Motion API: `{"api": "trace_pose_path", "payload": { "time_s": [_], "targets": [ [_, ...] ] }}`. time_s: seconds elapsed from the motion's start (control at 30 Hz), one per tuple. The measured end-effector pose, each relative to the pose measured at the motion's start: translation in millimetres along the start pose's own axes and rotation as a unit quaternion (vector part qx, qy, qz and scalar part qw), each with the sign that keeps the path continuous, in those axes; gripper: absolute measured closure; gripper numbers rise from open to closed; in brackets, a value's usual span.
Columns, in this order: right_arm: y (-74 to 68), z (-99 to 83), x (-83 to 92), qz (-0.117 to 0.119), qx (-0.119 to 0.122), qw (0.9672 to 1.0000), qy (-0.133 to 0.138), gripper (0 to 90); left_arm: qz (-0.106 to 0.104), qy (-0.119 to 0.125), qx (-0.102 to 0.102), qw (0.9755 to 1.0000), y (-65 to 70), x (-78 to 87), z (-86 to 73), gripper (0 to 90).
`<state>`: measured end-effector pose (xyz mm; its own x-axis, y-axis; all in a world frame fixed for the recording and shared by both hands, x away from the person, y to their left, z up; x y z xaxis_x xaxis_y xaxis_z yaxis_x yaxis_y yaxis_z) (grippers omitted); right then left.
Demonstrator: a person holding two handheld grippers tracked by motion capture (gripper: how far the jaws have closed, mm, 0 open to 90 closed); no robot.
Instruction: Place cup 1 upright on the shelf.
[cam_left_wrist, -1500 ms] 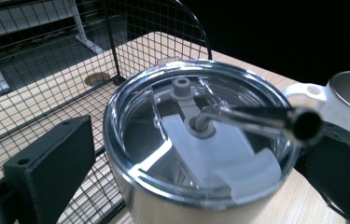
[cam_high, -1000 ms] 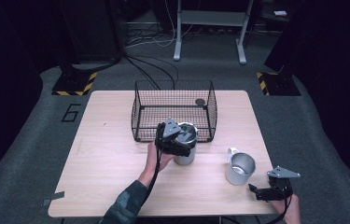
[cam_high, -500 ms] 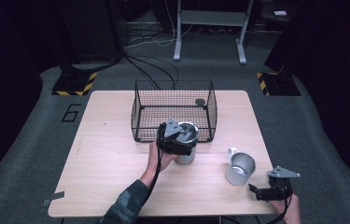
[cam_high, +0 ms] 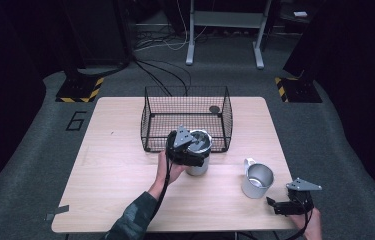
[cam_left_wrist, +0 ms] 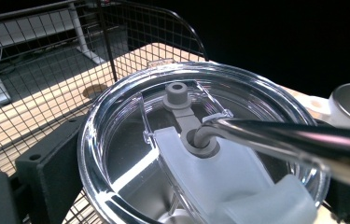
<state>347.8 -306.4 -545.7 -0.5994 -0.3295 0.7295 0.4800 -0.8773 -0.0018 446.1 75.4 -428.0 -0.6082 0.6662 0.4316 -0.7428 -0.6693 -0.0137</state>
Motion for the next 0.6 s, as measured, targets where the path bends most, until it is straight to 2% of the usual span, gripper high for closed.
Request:
{"api": "trace_pose_path", "payload": {
  "time_s": [0.6],
  "targets": [
    [-0.1,0.0,0.0,0.0,0.0,1.0,0.0,0.0,-0.008,-0.004,-0.006,0.9999,-6.2,24.1,5.9,4.3]
  ]
}}
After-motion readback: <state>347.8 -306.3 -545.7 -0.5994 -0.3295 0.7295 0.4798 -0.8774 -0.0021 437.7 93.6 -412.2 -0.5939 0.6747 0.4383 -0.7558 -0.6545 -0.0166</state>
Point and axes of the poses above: each handheld gripper's, and its own axes: x roughly backward along the jaws, z roughly out of its top, y roughly to its right, the point moved 2 cm from there along -x, roughly forward along the jaws, and after that the axes turned 4 degrees about -y, right-handed, at the moved point
